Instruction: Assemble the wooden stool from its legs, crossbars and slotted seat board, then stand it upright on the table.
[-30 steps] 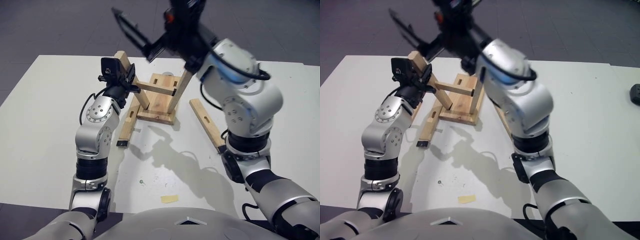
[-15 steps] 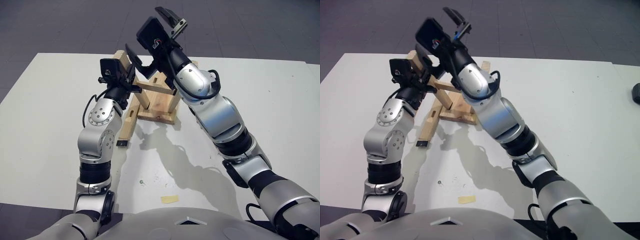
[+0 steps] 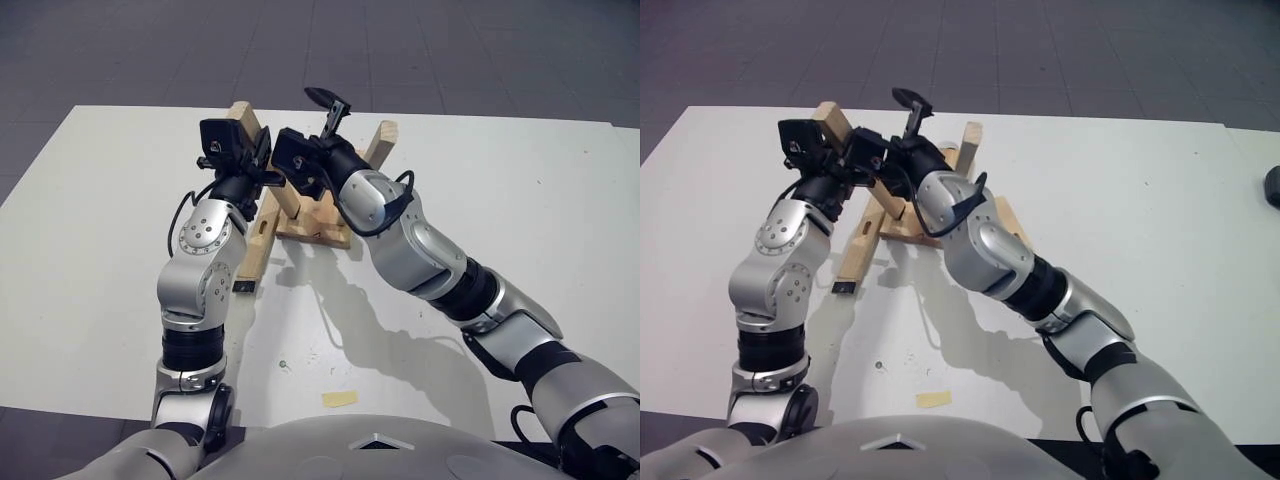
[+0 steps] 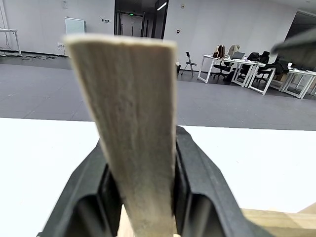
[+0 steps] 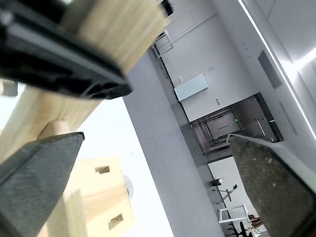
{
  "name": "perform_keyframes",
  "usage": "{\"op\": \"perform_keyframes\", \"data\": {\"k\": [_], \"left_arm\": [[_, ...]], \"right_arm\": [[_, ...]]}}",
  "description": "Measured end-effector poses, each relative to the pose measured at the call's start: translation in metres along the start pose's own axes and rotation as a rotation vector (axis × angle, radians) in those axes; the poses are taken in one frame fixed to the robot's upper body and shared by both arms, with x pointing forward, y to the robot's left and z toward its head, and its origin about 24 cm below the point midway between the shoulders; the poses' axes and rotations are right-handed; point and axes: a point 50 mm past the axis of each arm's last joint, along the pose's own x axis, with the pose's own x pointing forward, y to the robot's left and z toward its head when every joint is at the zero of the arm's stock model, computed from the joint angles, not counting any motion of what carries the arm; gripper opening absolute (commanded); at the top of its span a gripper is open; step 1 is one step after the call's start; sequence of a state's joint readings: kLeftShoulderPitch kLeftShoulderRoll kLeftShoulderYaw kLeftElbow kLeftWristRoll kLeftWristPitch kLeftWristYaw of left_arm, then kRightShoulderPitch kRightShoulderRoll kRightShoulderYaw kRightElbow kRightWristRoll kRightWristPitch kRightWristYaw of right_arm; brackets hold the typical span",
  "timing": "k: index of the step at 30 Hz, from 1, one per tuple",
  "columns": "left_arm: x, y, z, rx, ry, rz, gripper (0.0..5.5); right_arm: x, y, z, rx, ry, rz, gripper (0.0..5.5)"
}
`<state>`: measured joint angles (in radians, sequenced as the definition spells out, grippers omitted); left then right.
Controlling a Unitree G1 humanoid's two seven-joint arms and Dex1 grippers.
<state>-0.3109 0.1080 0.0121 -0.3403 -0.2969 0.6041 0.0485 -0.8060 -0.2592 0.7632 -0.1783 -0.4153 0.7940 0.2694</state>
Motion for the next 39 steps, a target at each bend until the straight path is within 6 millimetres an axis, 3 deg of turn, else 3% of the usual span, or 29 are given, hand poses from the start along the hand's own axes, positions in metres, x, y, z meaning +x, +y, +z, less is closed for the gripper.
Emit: {"op": "perform_keyframes", "data": {"k": [9,11,15,22,28,34,39], "left_arm": [[-0.001,0.0,0.0,-0.003,0.002,0.002,1.07],[-0.001,0.0,0.0,-0.004,0.002,0.003,1.07],[-0.002,0.0,0.001,-0.004,0.006,0.003,1.06],[-0.002,-0.001,0.001,-0.004,0.013,-0.009,1.05],[-0.002,-0.001,0.001,0.001,0.015,-0.017,1.05],[-0.002,-0.002,0.001,0.019,0.019,-0.042,1.05],[-0.002,-0.001,0.001,0.03,0.022,-0.052,1.05]], "right_arm": [[-0.001,-0.033,0.009,0.117,-0.063,-0.212,5.4],[0.002,-0.03,0.008,0.109,-0.05,-0.21,5.4],[0.012,0.006,0.001,-0.024,0.006,-0.03,5.4],[0.013,0.007,0.005,-0.036,-0.029,-0.052,5.4],[0.005,-0.052,0.007,0.183,-0.101,-0.411,5.4],[-0.027,-0.128,0.003,0.375,-0.22,-0.775,5.4],[-0.04,-0.154,-0.009,0.482,-0.238,-0.866,5.4]]}}
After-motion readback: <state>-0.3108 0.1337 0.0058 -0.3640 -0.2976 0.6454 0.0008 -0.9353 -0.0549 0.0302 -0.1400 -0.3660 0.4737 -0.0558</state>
